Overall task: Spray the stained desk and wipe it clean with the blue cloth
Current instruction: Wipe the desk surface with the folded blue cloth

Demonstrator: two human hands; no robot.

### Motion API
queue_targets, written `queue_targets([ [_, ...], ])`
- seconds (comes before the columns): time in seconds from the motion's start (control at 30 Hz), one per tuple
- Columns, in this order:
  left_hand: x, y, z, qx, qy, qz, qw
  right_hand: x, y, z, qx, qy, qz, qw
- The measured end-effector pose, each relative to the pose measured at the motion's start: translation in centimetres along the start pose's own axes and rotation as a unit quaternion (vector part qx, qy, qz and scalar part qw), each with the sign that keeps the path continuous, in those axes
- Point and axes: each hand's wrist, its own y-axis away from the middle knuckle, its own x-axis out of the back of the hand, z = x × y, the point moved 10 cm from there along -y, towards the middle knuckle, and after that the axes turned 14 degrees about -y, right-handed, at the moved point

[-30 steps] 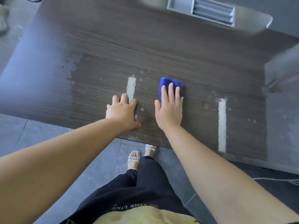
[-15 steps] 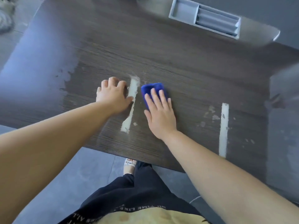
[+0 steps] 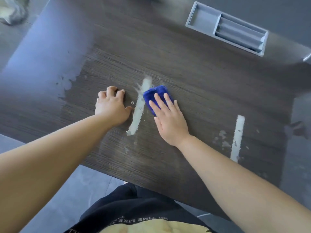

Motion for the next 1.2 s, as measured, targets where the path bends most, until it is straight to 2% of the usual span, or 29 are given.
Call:
queue_targets([
  [0.03,0.0,0.0,0.0,0.0,0.005,-0.001,1.0,0.3,-0.2,0.6,0.055,0.009,-0.032,0.998],
  [0.07,0.0,0.1,0.0,0.001,0.006,-0.002,1.0,1.3,-0.5,2.1,0.075,0.024,-0.035,0.996],
  [0.1,0.1,0.1,-0.1,0.005,0.007,-0.003,1.0,2.7,-1.3,4.2,0.053,0.034,-0.016,0.998],
  [0.17,0.3,0.0,-0.1,0.019,0.021,-0.002,1.0,5.5,-3.1,10.0,-0.117,0.015,0.038,0.992],
  [0.23,0.6,-0.1,-0.2,0.046,0.042,0.004,0.998,7.4,-3.8,13.1,-0.294,-0.011,0.118,0.948],
  [0.27,0.9,-0.2,-0.1,0.055,0.039,0.013,0.998,7.1,-4.2,12.7,-0.336,-0.015,0.133,0.932],
  [0.3,1.2,-0.4,0.2,0.054,0.021,0.025,0.998,6.4,-4.8,11.2,-0.333,-0.014,0.127,0.934],
  [0.33,1.5,-0.8,0.6,0.042,-0.011,0.035,0.998,5.2,-5.5,8.9,-0.283,-0.011,0.115,0.952],
  [0.4,1.5,-1.8,1.6,0.004,-0.079,0.025,0.997,2.2,-5.6,3.3,-0.097,-0.002,0.048,0.994],
  [0.43,1.4,-2.4,1.8,-0.008,-0.1,0.006,0.995,1.1,-4.6,1.6,-0.008,0.017,0.002,1.0],
  [0.5,1.6,-3.5,1.8,-0.024,-0.114,-0.034,0.993,1.8,-3.7,2.6,0.078,0.041,-0.055,0.995],
  [0.53,1.7,-4.0,1.9,-0.032,-0.116,-0.05,0.991,3.1,-3.8,4.7,0.073,0.056,-0.038,0.995],
  [0.57,1.9,-4.4,2.2,-0.04,-0.118,-0.062,0.99,4.9,-4.1,7.4,0.032,0.066,-0.006,0.997],
  [0.6,2.1,-4.7,2.5,-0.048,-0.118,-0.069,0.989,6.5,-4.5,10.6,-0.047,0.059,0.015,0.997],
  [0.67,2.3,-5.2,3.1,-0.056,-0.118,-0.077,0.988,9.2,-4.5,16.0,-0.246,0.01,0.092,0.965],
  [0.7,2.4,-5.4,3.3,-0.058,-0.121,-0.08,0.988,9.6,-4.5,16.7,-0.311,-0.005,0.128,0.942],
  [0.73,2.5,-5.5,3.6,-0.059,-0.125,-0.084,0.987,9.3,-4.6,16.1,-0.337,-0.01,0.146,0.93],
  [0.77,2.6,-5.7,3.7,-0.057,-0.13,-0.088,0.986,8.5,-5.3,14.5,-0.322,-0.013,0.145,0.935],
  [0.8,2.6,-5.7,3.7,-0.053,-0.136,-0.092,0.985,7.2,-5.8,12.3,-0.27,-0.02,0.126,0.954],
  [0.87,2.8,-5.7,3.9,-0.048,-0.148,-0.099,0.983,4.5,-5.8,8.1,-0.109,-0.01,0.042,0.993],
  [0.9,2.9,-5.7,4.0,-0.047,-0.151,-0.101,0.982,4.1,-4.9,7.5,-0.042,0.007,0.011,0.999],
  [0.93,2.8,-5.7,4.1,-0.047,-0.154,-0.104,0.982,4.5,-4.2,8.2,-0.011,0.018,-0.004,1.0],
  [0.97,2.8,-5.8,4.2,-0.047,-0.156,-0.106,0.981,5.8,-3.8,10.1,-0.022,0.027,0.006,0.999],
  [1.0,2.8,-5.8,4.1,-0.045,-0.16,-0.109,0.98,7.3,-3.5,12.7,-0.079,0.03,0.032,0.996],
  [1.03,2.8,-5.9,4.1,-0.044,-0.163,-0.114,0.979,8.9,-3.2,15.8,-0.172,0.027,0.063,0.983],
  [1.1,2.8,-6.2,4.3,-0.04,-0.162,-0.118,0.979,11.3,-2.6,20.1,-0.364,-0.002,0.147,0.92],
  [1.17,3.2,-6.4,4.6,-0.035,-0.161,-0.119,0.979,11.4,-3.9,20.1,-0.451,-0.033,0.196,0.87],
  [1.2,3.2,-6.3,4.9,-0.031,-0.162,-0.125,0.978,10.6,-5.1,18.8,-0.449,-0.035,0.187,0.873],
])
